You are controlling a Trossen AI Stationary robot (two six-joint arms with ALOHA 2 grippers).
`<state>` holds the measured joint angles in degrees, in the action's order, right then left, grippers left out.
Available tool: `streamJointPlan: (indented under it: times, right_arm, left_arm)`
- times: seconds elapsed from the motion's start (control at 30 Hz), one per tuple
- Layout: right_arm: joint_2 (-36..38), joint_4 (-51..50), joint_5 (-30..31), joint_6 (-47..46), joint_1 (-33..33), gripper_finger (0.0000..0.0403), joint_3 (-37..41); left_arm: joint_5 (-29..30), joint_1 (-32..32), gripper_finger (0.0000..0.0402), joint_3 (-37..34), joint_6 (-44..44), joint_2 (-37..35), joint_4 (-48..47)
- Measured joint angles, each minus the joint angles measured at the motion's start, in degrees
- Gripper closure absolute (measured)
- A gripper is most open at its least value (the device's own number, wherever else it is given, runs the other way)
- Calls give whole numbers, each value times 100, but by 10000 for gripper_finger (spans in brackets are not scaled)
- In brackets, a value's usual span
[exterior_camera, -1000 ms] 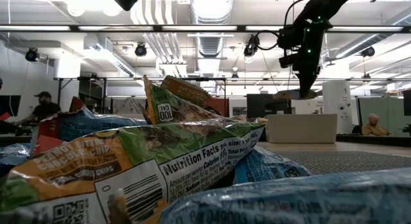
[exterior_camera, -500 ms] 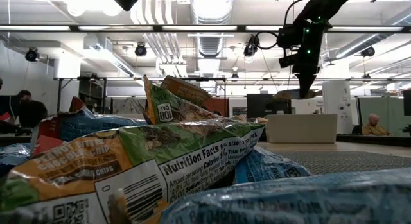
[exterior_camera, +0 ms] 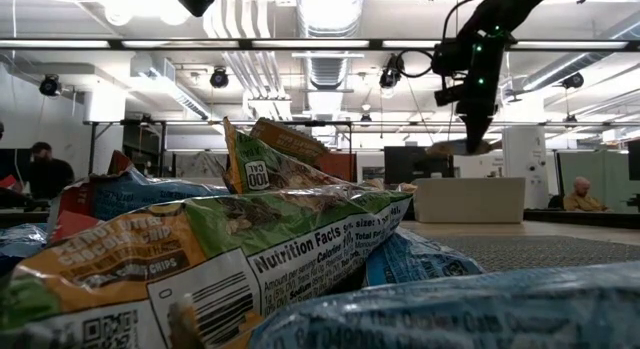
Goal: Pick and place Granola Bars by type
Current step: Put the yellow granola bar into the gray bin
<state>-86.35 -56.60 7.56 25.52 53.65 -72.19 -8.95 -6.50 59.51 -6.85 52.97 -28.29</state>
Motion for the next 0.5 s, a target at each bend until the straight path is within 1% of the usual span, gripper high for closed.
streamJointPlan:
  times: [0.5]
  right_arm:
    - [0,90,-6,2,0,339,315]
  left_arm:
    - [0,2,401,0,0,0,0]
